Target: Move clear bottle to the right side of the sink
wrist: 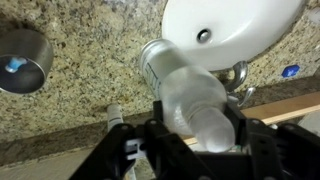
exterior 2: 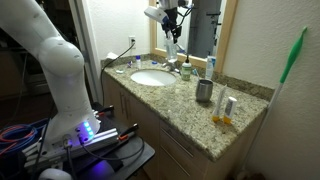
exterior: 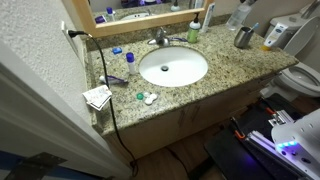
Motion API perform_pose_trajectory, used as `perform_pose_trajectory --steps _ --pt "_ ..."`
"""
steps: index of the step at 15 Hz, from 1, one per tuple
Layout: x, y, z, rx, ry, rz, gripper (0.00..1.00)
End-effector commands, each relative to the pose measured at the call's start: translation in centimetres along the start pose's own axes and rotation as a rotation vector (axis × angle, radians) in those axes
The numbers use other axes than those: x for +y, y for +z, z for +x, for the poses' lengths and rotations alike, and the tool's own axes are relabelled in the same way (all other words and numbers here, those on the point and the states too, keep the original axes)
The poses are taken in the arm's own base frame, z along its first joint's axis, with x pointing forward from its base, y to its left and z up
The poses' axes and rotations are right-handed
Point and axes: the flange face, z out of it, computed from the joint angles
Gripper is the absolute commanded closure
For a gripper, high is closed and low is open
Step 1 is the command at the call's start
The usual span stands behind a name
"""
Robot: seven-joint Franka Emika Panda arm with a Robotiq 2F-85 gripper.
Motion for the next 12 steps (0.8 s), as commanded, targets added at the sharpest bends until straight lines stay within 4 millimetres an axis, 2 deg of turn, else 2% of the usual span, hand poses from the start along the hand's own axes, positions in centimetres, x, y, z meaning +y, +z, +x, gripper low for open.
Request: perform_pose_trajectory --steps 1,5,6,7,9,10,12 --pt "2.0 3.4 3.1 -0.046 0.115 0.016 0.65" --pt "4.6 5.5 7.3 -0.053 0.302 0.022 0.65" --pt "3.5 5.3 7.7 -0.051 0.277 0.05 0.65" --pt "4.0 5.4 5.6 -0.043 0.256 0.015 0.4" --pt "3.8 6.0 6.9 -0.047 0.265 0.025 0.4" --pt "3.6 6.1 7.2 -0.048 0.264 0.027 0.65" --pt "4.5 8.0 8.4 -0.057 0.318 -0.036 0.65"
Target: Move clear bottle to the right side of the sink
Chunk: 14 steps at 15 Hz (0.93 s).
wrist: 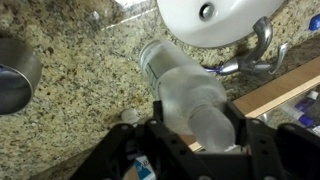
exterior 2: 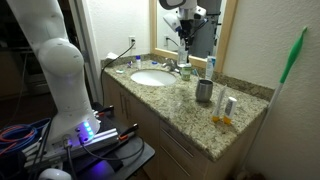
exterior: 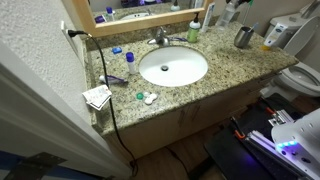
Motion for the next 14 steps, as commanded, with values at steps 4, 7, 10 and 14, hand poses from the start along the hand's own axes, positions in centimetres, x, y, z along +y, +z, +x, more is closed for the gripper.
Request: perform_pose_trajectory --steps 4,7,10,14 --pt "0.9 3.1 5.5 0.029 0.183 -0.111 0.65" --pt "0.6 4.6 8.0 0.04 0.269 -0.138 0.65" --pt "0.5 4.8 7.2 0.036 0.262 -0.133 0.4" --pt "-0.4 8.6 6.4 -0.038 0.246 -0.151 0.65"
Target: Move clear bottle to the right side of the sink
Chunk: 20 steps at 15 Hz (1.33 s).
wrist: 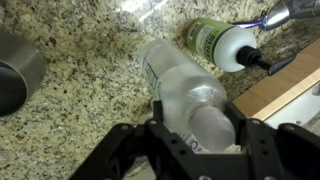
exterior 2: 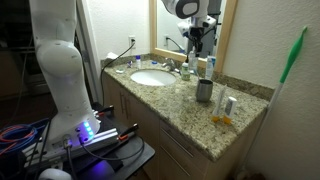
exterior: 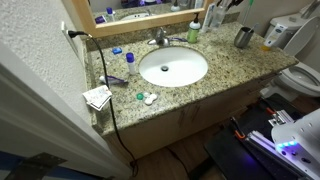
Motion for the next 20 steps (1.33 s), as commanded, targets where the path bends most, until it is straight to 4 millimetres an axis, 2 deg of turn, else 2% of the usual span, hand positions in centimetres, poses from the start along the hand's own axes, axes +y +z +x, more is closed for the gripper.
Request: perform_pose_trajectory --steps 1,5,9,16,17,18,20 --pt "-1.1 3.4 -0.7 -0.03 -0.01 -0.015 0.65" --pt "-2.1 6.3 0.0 0.012 0.018 -0.047 0.65" --pt "-1.6 8.3 1.2 0.045 0.062 -0.096 0.65" --pt "-0.9 10.9 1.8 0.064 0.138 -0.092 0.65" --pt "-0.9 10.9 1.8 0.066 0.151 -0.091 0.15" --pt "-0.8 10.7 1.6 0.06 0.154 -0.087 0.14" --pt "-0.8 9.8 1.2 0.059 0.153 -0.075 0.03"
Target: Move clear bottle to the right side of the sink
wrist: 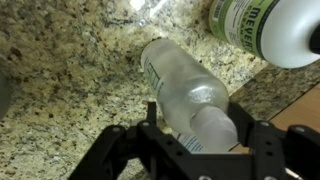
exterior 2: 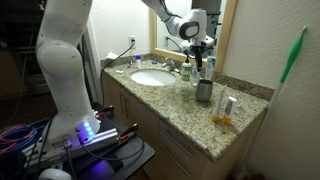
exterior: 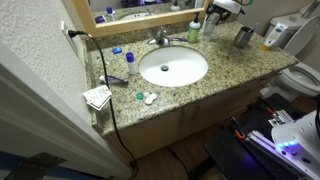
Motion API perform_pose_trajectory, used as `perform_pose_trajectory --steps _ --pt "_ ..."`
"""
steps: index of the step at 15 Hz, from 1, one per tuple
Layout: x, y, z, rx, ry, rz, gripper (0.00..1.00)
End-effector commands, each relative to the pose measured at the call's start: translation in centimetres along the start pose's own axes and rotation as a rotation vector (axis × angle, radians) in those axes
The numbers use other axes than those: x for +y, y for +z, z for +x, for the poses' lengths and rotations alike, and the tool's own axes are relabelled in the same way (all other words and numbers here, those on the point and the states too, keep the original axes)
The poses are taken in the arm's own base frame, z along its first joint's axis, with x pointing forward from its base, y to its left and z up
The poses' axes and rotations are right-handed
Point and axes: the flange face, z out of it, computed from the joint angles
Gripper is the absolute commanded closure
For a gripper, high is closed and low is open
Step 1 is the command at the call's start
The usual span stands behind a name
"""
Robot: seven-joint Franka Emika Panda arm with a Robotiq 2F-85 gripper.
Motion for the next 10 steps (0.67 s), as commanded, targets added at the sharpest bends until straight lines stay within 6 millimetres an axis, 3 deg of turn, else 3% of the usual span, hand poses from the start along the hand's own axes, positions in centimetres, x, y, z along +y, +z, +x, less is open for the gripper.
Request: perform_pose_trajectory --steps 1,8,9,10 --pt "0.3 -1.8 0.0 0.014 0.008 0.028 0.0" --pt "1.7 -9.6 -1.0 0.051 -0.021 0.092 0.0" --pt "0.2 -7.6 0.5 0.063 -0.005 0.07 0.0" --pt "0.5 -8.7 0.3 0.068 -0.008 0.078 0.0"
